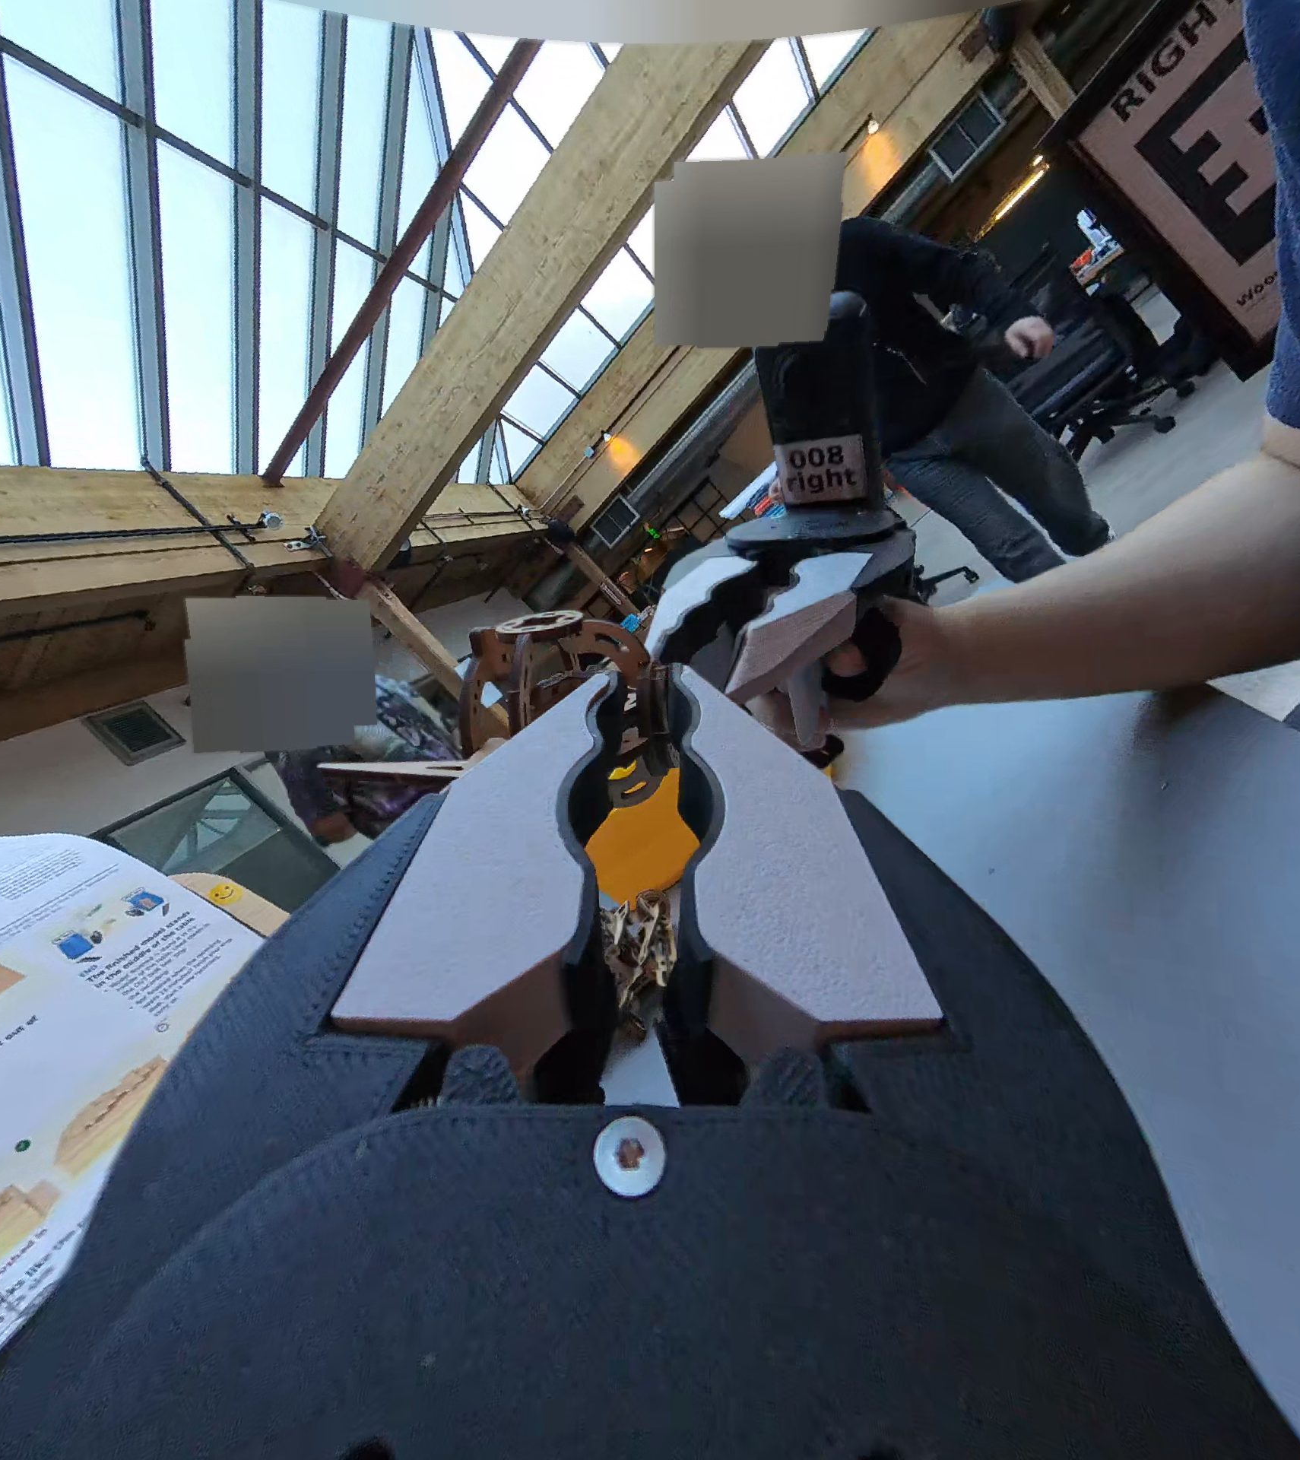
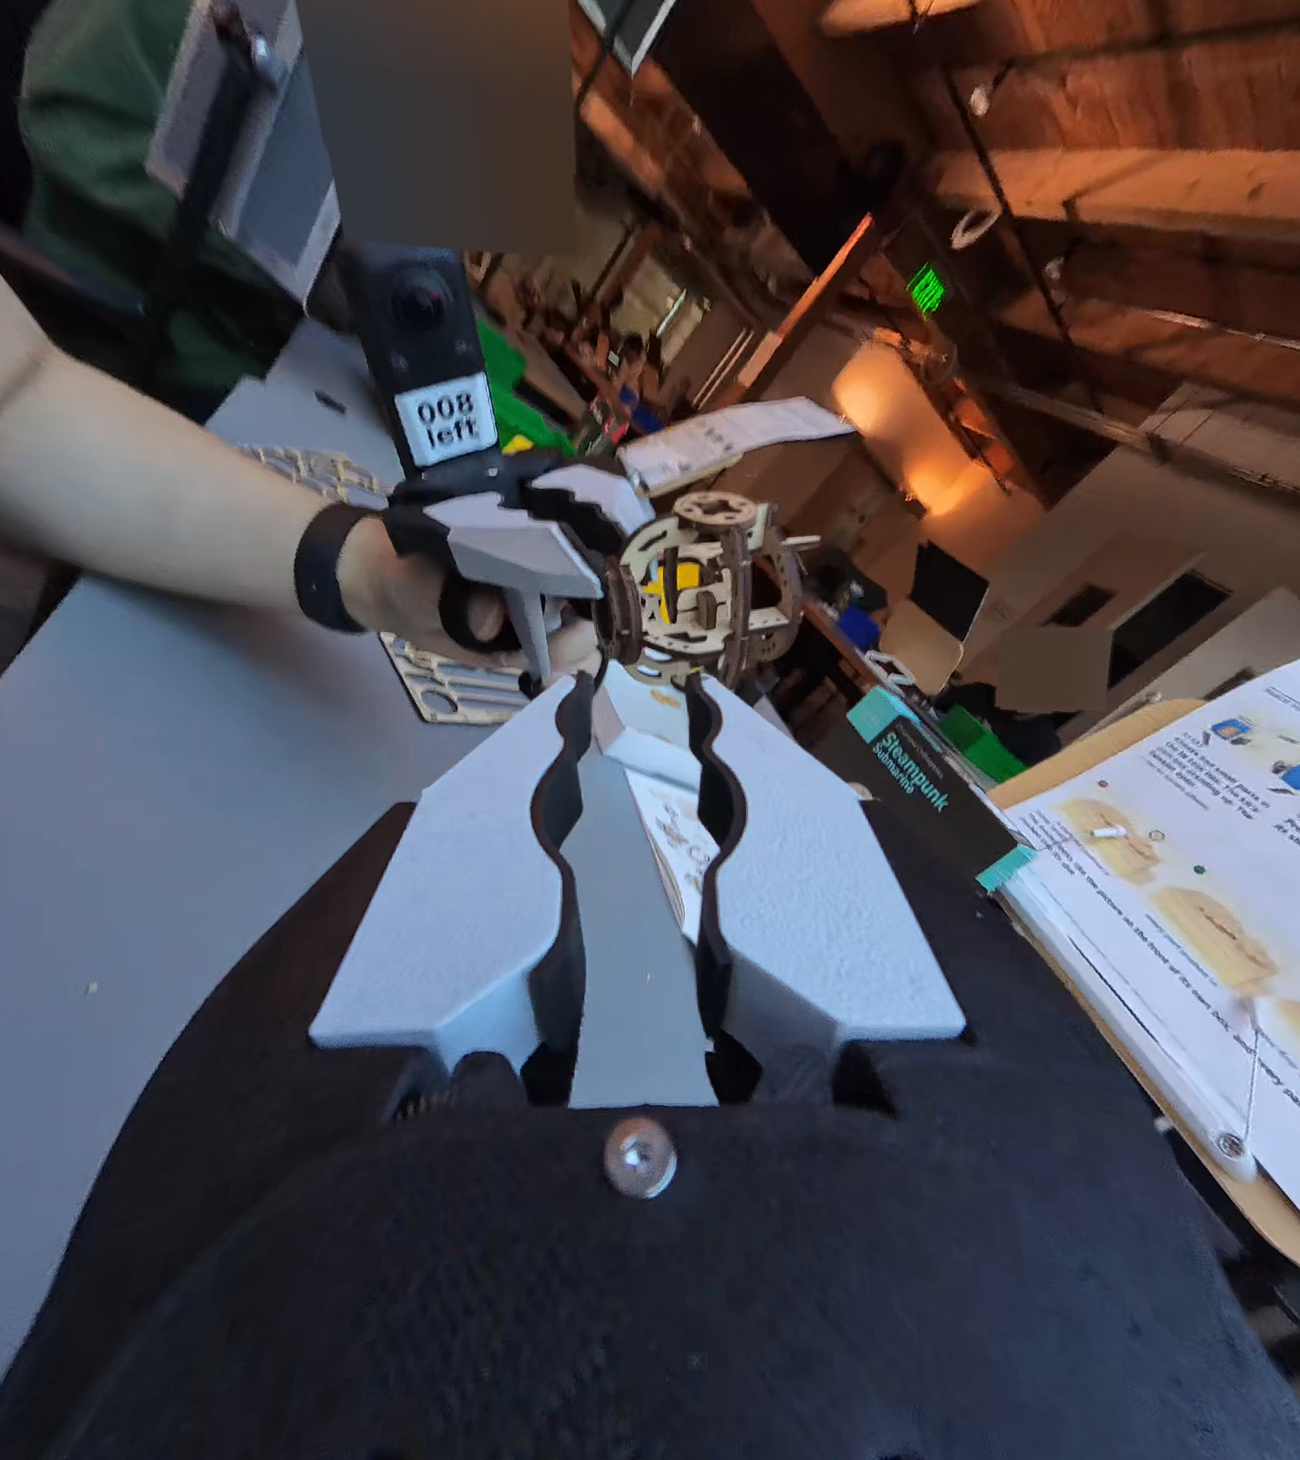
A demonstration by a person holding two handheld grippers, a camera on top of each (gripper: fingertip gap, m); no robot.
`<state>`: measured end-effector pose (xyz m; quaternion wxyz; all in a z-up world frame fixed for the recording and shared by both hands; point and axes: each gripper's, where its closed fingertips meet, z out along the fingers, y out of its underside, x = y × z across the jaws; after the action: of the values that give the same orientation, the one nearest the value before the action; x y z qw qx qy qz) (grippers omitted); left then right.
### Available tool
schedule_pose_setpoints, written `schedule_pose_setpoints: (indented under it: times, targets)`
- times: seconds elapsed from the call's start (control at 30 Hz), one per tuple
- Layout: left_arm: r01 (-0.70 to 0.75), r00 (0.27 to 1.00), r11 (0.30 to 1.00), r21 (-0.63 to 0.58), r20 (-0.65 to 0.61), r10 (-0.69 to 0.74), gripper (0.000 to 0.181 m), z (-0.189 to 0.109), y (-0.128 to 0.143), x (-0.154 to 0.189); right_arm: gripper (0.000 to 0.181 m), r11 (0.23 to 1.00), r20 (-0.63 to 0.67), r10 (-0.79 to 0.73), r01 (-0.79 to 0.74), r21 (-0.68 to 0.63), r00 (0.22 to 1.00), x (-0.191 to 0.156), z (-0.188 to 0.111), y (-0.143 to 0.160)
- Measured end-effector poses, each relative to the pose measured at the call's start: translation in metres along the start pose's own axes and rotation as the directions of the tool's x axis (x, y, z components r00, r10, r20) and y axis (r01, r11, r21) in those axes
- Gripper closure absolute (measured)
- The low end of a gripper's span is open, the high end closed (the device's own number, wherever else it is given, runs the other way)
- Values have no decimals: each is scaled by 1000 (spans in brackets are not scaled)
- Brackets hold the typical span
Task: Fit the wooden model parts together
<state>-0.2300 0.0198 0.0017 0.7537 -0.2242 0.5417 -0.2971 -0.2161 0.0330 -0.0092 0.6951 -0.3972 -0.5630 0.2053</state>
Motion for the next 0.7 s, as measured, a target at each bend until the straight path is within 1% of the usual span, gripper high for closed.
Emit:
schedule_pose_setpoints:
  times: [0.07, 0.2, 0.27, 0.4, 0.5, 0.53, 0.7]
  targets:
    - [3, 1000, 1000, 4, -10, -3, 173, 0, -1, 2, 152, 998, 6, 5, -4, -57, 1000, 0, 1, 4]
    - [-11, 1000, 1000, -5, -19, 11, 173, 2, 0, 4, 139, 997, 11, 70, -69, -46, 997, 2, 4, -4]
    - [-7, 1000, 1000, -3, -13, 7, 173, 2, 1, 4, 139, 994, -7, 86, -87, -69, 996, 6, 6, -4]
    - [2, 1000, 1000, -16, -12, -2, 173, 3, 4, 4, 142, 991, -13, 39, -40, -125, 999, 6, 8, -4]
    - [-4, 1000, 999, -33, -6, 3, 173, 3, 8, 3, 144, 978, -20, 71, -73, -196, 997, 8, 10, 2]
    - [-6, 1000, 999, -37, -6, 6, 173, 3, 9, 3, 148, 974, -32, 87, -92, -207, 996, 9, 10, 2]
    - [-3, 1000, 999, -42, 13, 4, 173, 4, 10, 2, 153, 962, -54, 130, -139, -237, 990, 11, 10, 3]
